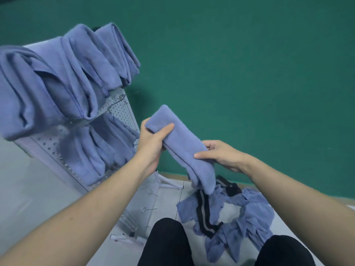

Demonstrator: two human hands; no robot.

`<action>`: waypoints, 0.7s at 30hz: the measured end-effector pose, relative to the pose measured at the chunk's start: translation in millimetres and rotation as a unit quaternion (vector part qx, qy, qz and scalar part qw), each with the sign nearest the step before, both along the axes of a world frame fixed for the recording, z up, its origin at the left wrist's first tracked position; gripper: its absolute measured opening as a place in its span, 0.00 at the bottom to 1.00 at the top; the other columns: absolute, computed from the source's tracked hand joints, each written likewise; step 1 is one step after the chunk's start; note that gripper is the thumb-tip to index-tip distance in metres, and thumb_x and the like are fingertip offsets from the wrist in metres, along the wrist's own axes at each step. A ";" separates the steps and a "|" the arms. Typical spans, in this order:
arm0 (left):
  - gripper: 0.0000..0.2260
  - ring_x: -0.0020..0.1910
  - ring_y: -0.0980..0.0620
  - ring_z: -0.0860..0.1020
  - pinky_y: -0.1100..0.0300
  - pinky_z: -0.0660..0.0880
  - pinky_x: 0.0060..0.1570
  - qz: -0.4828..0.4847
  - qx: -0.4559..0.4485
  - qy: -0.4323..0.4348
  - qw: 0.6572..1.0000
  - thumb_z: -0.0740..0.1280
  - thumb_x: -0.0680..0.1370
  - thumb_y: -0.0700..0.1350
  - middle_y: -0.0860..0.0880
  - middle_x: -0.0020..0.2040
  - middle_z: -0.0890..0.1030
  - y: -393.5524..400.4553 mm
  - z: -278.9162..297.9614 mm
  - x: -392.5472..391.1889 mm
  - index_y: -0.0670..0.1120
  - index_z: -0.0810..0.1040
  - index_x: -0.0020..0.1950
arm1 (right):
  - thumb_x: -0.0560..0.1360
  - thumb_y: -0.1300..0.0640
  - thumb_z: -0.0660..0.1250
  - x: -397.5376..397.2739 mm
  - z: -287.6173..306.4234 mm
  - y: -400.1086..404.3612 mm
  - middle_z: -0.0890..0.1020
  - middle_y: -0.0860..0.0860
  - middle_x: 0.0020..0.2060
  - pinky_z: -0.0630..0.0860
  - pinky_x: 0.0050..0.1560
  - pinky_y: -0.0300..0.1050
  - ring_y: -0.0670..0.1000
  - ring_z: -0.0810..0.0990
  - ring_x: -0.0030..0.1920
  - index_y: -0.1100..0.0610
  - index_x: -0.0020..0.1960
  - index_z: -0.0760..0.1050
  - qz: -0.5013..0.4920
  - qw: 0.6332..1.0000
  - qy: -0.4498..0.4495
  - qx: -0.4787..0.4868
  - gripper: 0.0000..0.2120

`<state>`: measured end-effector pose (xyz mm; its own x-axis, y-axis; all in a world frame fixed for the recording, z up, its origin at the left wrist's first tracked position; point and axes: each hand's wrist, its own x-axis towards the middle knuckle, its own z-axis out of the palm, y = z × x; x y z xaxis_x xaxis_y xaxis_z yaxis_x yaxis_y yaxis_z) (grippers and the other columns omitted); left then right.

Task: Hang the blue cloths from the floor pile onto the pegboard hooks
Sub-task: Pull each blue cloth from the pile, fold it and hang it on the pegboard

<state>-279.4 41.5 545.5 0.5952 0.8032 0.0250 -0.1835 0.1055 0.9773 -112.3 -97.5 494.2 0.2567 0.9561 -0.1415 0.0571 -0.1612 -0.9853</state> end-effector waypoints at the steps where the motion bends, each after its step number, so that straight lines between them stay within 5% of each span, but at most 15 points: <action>1: 0.24 0.57 0.45 0.83 0.53 0.80 0.49 0.021 -0.017 -0.005 1.000 0.75 0.74 0.40 0.42 0.60 0.82 4.8 -0.5 -2.1 0.44 0.70 0.68 | 0.67 0.51 0.77 0.8 5.0 5.8 0.86 0.55 0.51 0.77 0.59 0.50 0.51 0.83 0.50 0.56 0.52 0.84 0.006 1.000 0.011 0.008 0.16; 3: 0.18 0.51 0.47 0.83 0.51 0.80 0.49 0.053 -0.060 -0.020 0.997 0.71 0.77 0.37 0.43 0.57 0.81 12.4 -1.5 -7.3 0.46 0.70 0.64 | 0.70 0.54 0.73 5.3 14.5 14.7 0.86 0.54 0.50 0.77 0.54 0.46 0.51 0.83 0.48 0.56 0.53 0.83 0.016 0.998 0.052 0.034 0.12; 6: 0.13 0.47 0.48 0.82 0.54 0.81 0.45 0.037 -0.113 -0.045 0.992 0.68 0.78 0.36 0.43 0.54 0.81 20.5 -2.2 -16.7 0.46 0.72 0.60 | 0.70 0.59 0.67 13.2 27.6 28.4 0.83 0.60 0.55 0.77 0.54 0.48 0.56 0.80 0.52 0.63 0.62 0.78 0.019 0.991 0.107 0.077 0.22; 9: 0.10 0.46 0.48 0.82 0.55 0.79 0.43 -0.030 -0.104 0.013 0.994 0.66 0.78 0.38 0.45 0.52 0.83 25.7 0.4 -30.8 0.47 0.75 0.58 | 0.66 0.58 0.64 17.1 43.5 45.3 0.79 0.63 0.53 0.73 0.50 0.51 0.58 0.74 0.52 0.62 0.61 0.77 0.027 0.992 0.096 0.077 0.24; 13: 0.14 0.51 0.49 0.79 0.55 0.74 0.49 -0.065 0.016 0.135 0.989 0.71 0.71 0.44 0.48 0.54 0.82 34.9 3.3 -45.1 0.50 0.77 0.56 | 0.59 0.52 0.66 22.2 73.8 63.2 0.75 0.61 0.47 0.70 0.44 0.50 0.57 0.72 0.46 0.63 0.56 0.74 0.086 0.994 0.048 0.046 0.27; 17: 0.19 0.58 0.59 0.80 0.62 0.74 0.60 -0.053 0.224 0.160 0.960 0.73 0.68 0.59 0.57 0.56 0.83 41.7 19.4 -37.0 0.53 0.80 0.56 | 0.58 0.51 0.66 19.0 96.9 88.3 0.75 0.60 0.44 0.72 0.39 0.46 0.55 0.73 0.41 0.63 0.57 0.73 0.169 0.986 -0.006 0.001 0.30; 21: 0.17 0.49 0.61 0.81 0.67 0.77 0.50 -0.092 0.234 0.187 0.950 0.76 0.69 0.59 0.57 0.50 0.85 46.3 43.1 -16.7 0.53 0.81 0.53 | 0.65 0.57 0.61 12.9 114.0 108.1 0.81 0.61 0.45 0.77 0.38 0.41 0.54 0.80 0.39 0.66 0.57 0.75 0.254 0.966 -0.030 -0.023 0.23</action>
<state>-296.0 87.8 588.6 0.7625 0.6372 0.1124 0.1648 -0.3592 0.9186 -99.3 10.6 608.2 -0.2360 0.9536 -0.1869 0.1968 -0.1415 -0.9702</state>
